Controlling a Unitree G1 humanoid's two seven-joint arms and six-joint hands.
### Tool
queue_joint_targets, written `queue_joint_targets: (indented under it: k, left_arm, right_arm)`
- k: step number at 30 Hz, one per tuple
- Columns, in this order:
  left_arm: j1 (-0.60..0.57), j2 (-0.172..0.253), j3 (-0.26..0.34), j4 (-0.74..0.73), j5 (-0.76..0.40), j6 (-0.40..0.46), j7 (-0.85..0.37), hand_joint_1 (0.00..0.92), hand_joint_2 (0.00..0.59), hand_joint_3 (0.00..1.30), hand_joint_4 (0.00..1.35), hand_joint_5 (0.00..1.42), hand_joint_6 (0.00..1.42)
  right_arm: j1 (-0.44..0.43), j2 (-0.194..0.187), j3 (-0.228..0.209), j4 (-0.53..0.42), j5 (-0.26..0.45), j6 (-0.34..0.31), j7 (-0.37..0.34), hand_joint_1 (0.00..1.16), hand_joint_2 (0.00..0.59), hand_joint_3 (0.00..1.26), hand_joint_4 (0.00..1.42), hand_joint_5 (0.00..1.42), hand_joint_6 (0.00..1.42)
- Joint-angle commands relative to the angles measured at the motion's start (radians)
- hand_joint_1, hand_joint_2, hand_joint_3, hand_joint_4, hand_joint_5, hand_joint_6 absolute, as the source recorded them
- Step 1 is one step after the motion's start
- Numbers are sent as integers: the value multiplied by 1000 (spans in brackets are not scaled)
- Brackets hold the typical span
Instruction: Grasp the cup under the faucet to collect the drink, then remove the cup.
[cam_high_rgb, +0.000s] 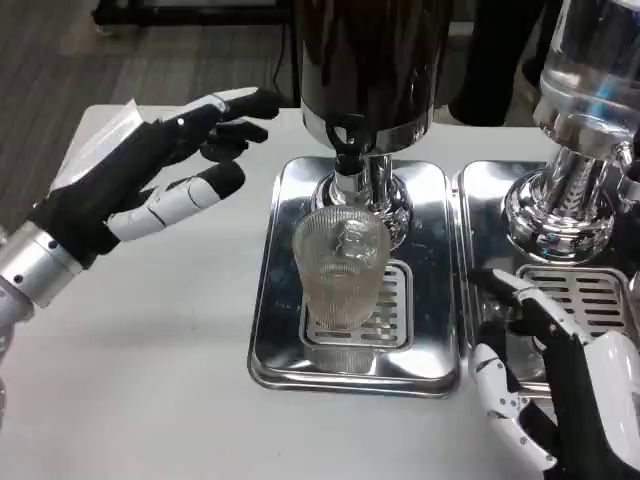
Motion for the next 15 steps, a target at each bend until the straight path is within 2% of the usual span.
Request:
queue_joint_targets:
  k: [1, 15]
  left_arm:
    - [-14, -7, 8, -63, -32, 33, -67, 54, 116, 227, 199, 258, 279]
    - [-102, -13, 19, -48, -52, 58, -180, 36, 115, 249, 217, 268, 288]
  right_arm:
    - [-10, 0, -5, 18, 10, -4, 8, 345, 526, 325, 280, 277, 384]
    - [-27, 6, 5, 44, 9, -7, 5, 354, 535, 335, 294, 277, 381]
